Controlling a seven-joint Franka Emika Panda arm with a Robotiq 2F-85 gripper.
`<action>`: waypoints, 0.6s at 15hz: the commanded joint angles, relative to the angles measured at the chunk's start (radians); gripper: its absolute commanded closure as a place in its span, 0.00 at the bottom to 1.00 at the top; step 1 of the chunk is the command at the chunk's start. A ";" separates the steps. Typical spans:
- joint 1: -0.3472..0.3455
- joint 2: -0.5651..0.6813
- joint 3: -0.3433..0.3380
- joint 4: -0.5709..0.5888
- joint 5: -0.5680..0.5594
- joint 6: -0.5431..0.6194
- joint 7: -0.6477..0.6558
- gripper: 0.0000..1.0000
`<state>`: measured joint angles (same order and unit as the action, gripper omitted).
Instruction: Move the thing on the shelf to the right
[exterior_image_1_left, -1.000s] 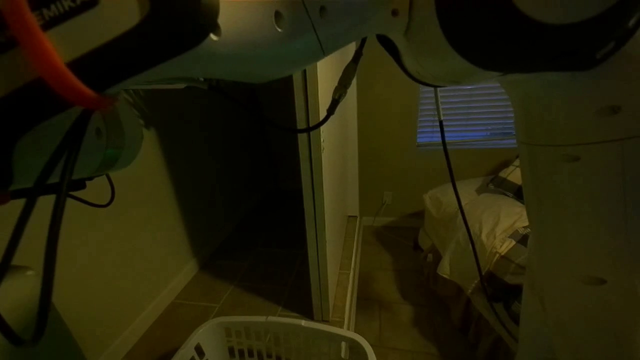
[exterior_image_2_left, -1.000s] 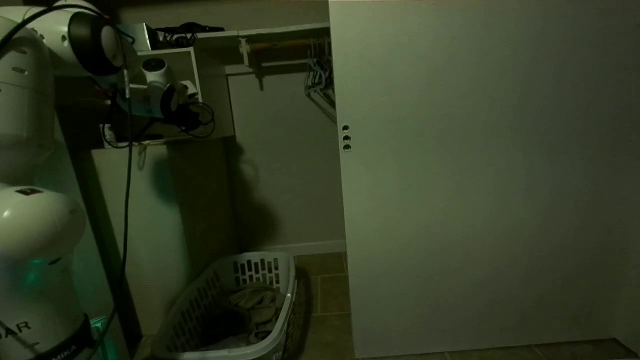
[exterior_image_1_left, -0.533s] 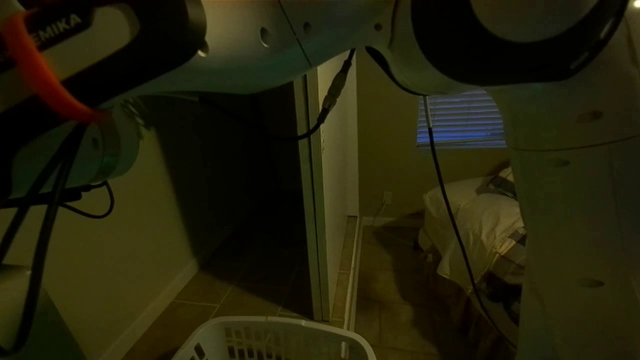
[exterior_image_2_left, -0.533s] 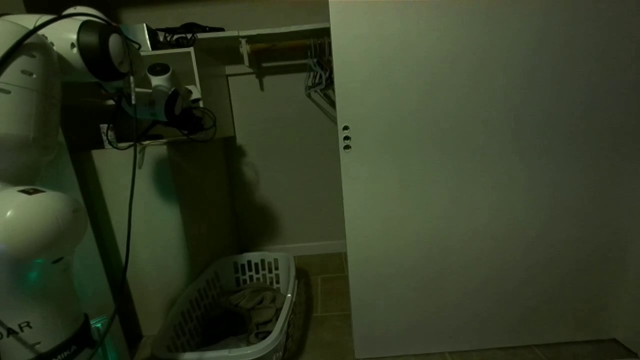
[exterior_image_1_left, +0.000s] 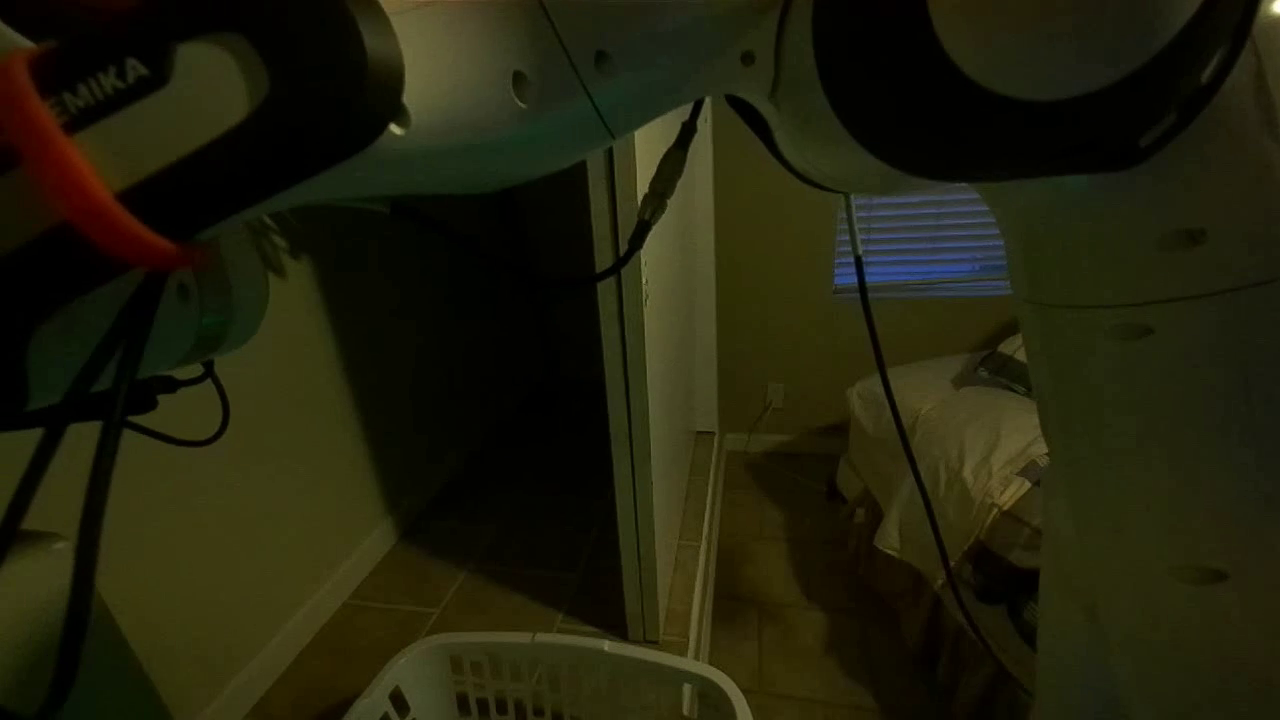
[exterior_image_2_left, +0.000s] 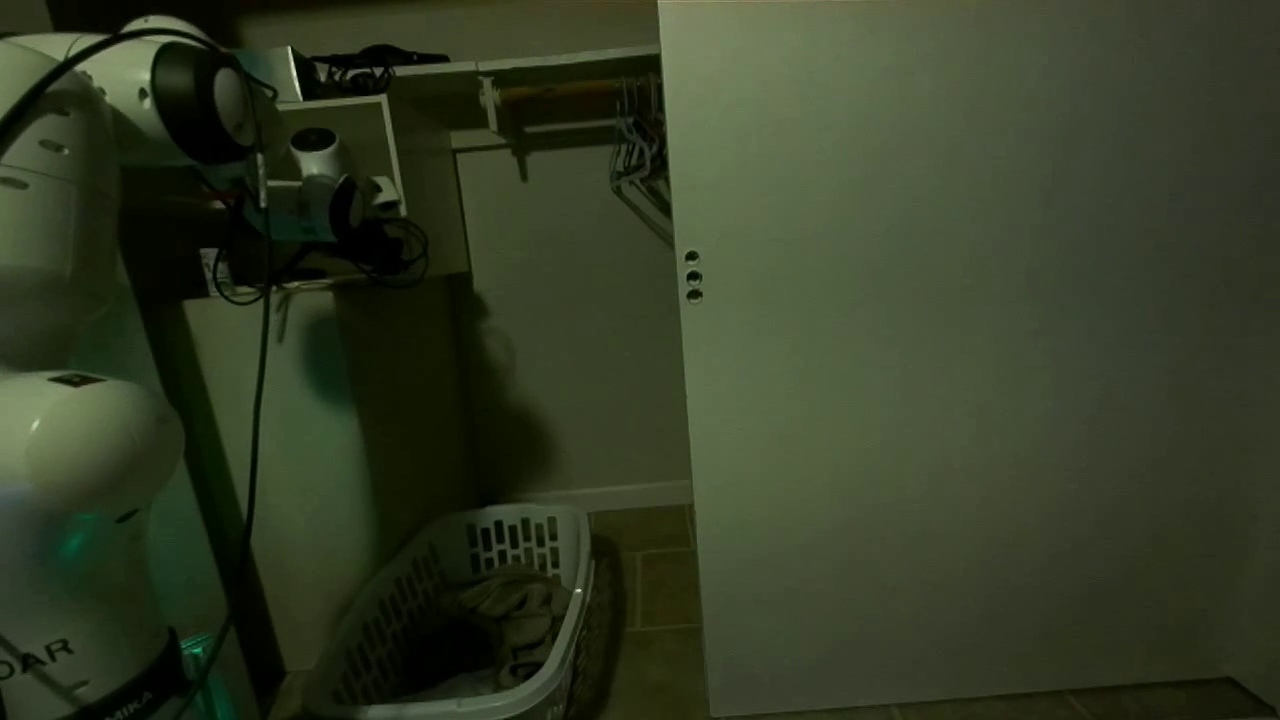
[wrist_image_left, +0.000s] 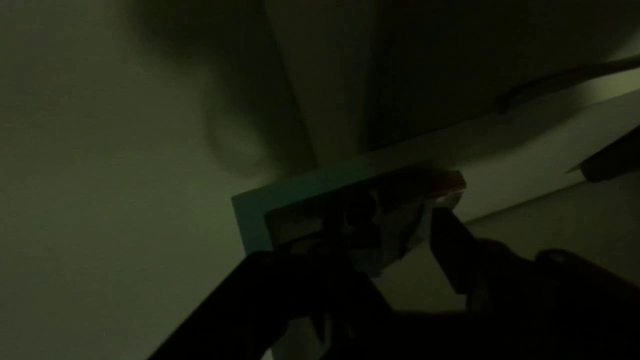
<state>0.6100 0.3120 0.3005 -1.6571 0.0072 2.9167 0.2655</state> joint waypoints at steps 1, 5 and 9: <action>0.077 -0.078 -0.112 -0.031 -0.155 -0.102 0.106 0.18; 0.119 -0.150 -0.136 -0.051 -0.283 -0.252 0.142 0.00; 0.087 -0.217 -0.054 -0.074 -0.304 -0.370 0.069 0.00</action>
<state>0.7122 0.1669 0.2079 -1.6806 -0.2637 2.6250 0.3599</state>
